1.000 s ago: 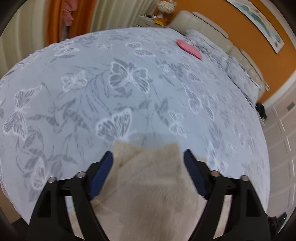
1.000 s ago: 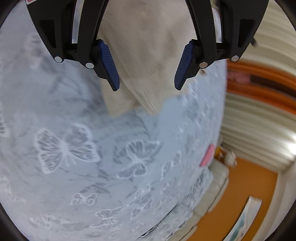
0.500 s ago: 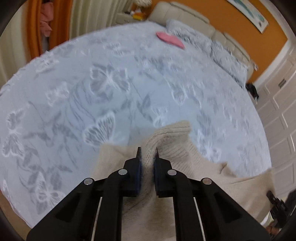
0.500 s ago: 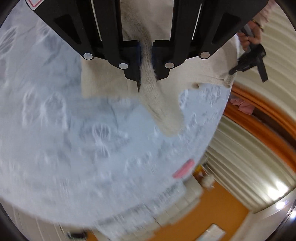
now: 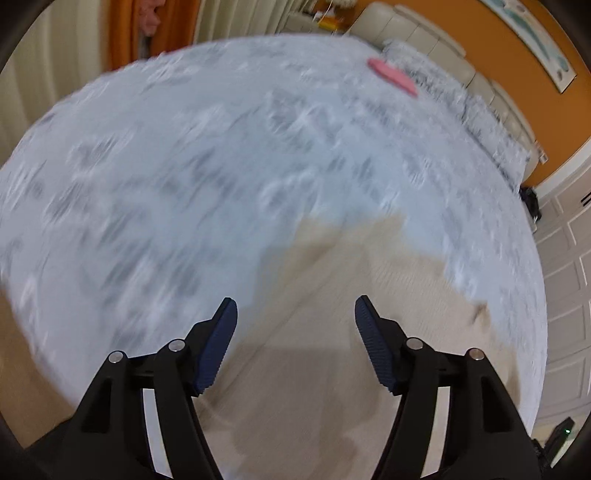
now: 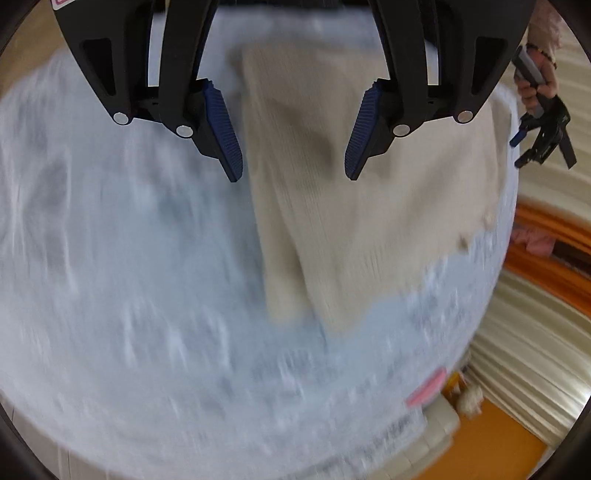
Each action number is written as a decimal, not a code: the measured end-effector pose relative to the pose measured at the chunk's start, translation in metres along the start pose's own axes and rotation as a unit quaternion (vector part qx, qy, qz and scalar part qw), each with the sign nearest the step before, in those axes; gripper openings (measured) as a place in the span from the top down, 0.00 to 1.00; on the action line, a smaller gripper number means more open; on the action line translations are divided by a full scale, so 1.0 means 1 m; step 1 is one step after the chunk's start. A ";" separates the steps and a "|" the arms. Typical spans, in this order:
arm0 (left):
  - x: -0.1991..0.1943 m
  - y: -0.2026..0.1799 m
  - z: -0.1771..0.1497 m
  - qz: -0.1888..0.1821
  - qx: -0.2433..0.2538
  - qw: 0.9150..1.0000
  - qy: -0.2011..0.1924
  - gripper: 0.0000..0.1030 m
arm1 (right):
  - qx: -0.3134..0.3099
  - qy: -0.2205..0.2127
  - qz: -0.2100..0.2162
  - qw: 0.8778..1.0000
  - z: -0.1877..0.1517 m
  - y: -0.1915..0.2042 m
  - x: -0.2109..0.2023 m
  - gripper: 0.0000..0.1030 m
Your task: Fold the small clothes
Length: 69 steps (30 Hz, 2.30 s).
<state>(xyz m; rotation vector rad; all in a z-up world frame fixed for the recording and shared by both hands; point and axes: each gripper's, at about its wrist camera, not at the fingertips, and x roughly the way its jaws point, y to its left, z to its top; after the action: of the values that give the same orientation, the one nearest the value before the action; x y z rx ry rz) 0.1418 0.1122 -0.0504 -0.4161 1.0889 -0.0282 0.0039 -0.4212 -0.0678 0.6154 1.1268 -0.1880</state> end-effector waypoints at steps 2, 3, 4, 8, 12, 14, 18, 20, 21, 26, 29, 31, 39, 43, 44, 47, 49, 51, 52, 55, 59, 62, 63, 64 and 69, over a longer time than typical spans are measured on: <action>-0.001 0.015 -0.025 0.000 -0.022 1.000 0.022 0.23 | 0.016 0.033 0.020 0.999 -0.022 -0.004 0.009 0.33; 0.002 0.023 -0.032 0.000 -0.035 0.999 0.036 0.21 | 0.029 0.048 0.028 0.998 -0.033 -0.006 0.015 0.32; 0.007 0.029 -0.042 0.002 -0.049 0.997 0.055 0.21 | 0.041 0.051 0.034 0.997 -0.040 -0.008 0.020 0.32; 0.016 0.029 -0.056 0.024 -0.060 0.996 0.058 0.65 | 0.074 0.023 0.070 0.995 -0.037 -0.005 0.014 0.81; -0.014 0.028 -0.048 0.021 -0.081 0.996 0.042 0.80 | 0.012 -0.039 0.060 0.997 -0.032 0.019 -0.038 0.85; -0.019 0.030 -0.056 0.041 -0.068 0.996 0.044 0.81 | -0.001 -0.040 0.047 0.998 -0.036 0.015 -0.045 0.85; 0.003 0.037 -0.073 0.072 -0.055 0.995 0.051 0.71 | 0.003 0.046 -0.020 0.999 -0.048 -0.021 0.004 0.76; -0.012 0.027 -0.065 0.082 -0.051 0.994 0.040 0.61 | 0.026 0.015 -0.014 0.999 -0.050 -0.024 -0.009 0.70; -0.020 0.023 -0.060 0.087 -0.048 0.994 0.035 0.55 | 0.026 -0.003 -0.021 0.999 -0.050 -0.022 -0.019 0.67; -0.047 -0.020 -0.006 0.040 0.017 0.998 -0.047 0.24 | -0.049 -0.077 -0.046 0.995 -0.017 0.019 -0.056 0.40; -0.014 -0.048 0.029 0.029 0.061 0.996 -0.051 0.21 | -0.068 -0.077 -0.025 0.994 0.033 0.042 -0.030 0.38; 0.026 -0.068 0.046 0.036 0.091 0.995 -0.027 0.21 | -0.076 -0.061 -0.033 0.995 0.061 0.057 -0.007 0.38; 0.082 -0.081 0.059 0.027 0.109 0.994 -0.001 0.91 | -0.092 -0.063 0.005 0.994 0.118 0.090 0.048 0.93; 0.100 -0.061 0.066 0.060 0.075 0.995 0.001 0.88 | -0.086 -0.061 -0.036 0.994 0.132 0.073 0.065 0.88; 0.107 -0.060 0.066 0.067 0.075 0.995 0.004 0.85 | -0.082 -0.034 -0.057 0.994 0.132 0.067 0.077 0.85; 0.084 -0.065 0.065 0.050 0.052 0.997 -0.014 0.64 | -0.054 -0.053 -0.054 0.996 0.120 0.066 0.058 0.82; 0.049 -0.063 0.056 0.028 0.046 0.998 -0.043 0.52 | -0.072 -0.115 -0.031 0.990 0.093 0.087 0.018 0.80; 0.029 -0.074 0.041 -0.004 0.060 0.996 -0.060 0.47 | -0.092 -0.103 0.014 0.990 0.073 0.108 0.014 0.80; 0.026 -0.081 0.033 -0.016 0.069 0.996 -0.053 0.47 | -0.105 -0.077 0.039 0.991 0.064 0.124 0.024 0.80; 0.049 -0.105 0.002 -0.020 0.111 0.994 -0.005 0.47 | -0.177 0.011 0.074 0.981 0.035 0.173 0.075 0.87; 0.079 -0.095 -0.013 0.019 0.126 0.992 0.011 0.47 | -0.170 0.005 0.013 0.985 0.055 0.154 0.102 1.00; 0.075 -0.092 -0.010 0.014 0.140 0.990 0.023 0.49 | -0.040 -0.039 -0.021 0.998 0.089 0.075 0.074 1.00; 0.076 -0.093 -0.009 0.016 0.146 0.989 0.027 0.49 | -0.003 -0.051 -0.036 0.998 0.092 0.052 0.058 1.00; 0.079 -0.095 -0.010 0.019 0.150 0.988 0.027 0.49 | 0.009 -0.062 -0.062 0.996 0.093 0.044 0.045 1.00; 0.081 -0.112 -0.025 0.065 0.165 0.984 0.004 0.48 | -0.136 -0.035 -0.037 0.989 0.066 0.102 0.045 0.96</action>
<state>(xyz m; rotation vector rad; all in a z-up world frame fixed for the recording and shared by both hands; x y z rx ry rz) 0.1781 -0.0171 -0.0913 -0.0478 1.0936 -0.0935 0.1205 -0.3662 -0.0518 0.3229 1.0850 -0.1152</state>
